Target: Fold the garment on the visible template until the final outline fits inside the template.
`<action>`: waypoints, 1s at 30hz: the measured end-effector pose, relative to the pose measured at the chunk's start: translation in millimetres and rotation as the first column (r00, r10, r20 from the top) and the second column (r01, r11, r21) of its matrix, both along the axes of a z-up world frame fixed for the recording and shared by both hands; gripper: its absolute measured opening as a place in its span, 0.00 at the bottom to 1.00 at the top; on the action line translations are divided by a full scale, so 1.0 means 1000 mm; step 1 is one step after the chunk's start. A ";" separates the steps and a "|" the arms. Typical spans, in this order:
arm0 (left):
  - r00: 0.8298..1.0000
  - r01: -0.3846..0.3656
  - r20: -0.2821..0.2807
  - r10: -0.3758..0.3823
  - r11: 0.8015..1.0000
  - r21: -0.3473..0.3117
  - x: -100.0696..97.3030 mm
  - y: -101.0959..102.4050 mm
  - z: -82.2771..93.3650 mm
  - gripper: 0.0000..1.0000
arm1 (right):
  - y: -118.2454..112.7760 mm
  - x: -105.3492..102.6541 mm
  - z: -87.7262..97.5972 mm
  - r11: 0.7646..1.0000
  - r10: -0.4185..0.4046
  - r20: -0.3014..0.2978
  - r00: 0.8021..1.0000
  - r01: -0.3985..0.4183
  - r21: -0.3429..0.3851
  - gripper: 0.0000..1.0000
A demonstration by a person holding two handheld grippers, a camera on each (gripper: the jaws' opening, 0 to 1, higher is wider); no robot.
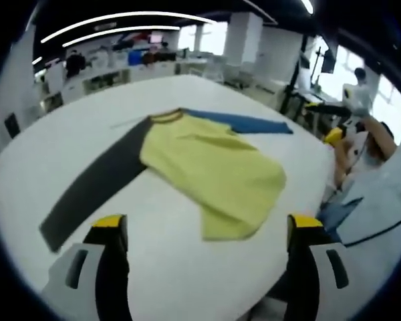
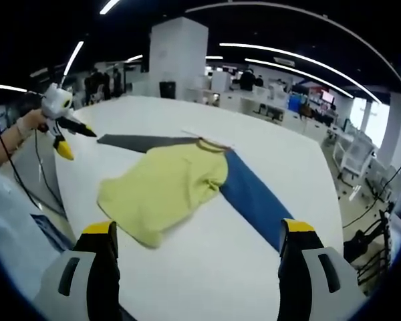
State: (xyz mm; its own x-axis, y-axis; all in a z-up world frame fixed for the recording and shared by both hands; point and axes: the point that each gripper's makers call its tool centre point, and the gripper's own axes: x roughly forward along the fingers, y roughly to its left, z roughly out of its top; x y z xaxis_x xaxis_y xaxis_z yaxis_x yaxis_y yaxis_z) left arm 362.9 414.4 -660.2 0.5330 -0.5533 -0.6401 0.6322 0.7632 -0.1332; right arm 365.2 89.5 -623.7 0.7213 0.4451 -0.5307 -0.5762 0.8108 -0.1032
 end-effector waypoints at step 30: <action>0.997 0.018 -0.080 -0.019 1.000 -0.013 -0.005 -0.017 -0.023 0.67 | 0.000 0.006 0.000 1.000 0.004 -0.002 1.000 -0.004 -0.003 1.00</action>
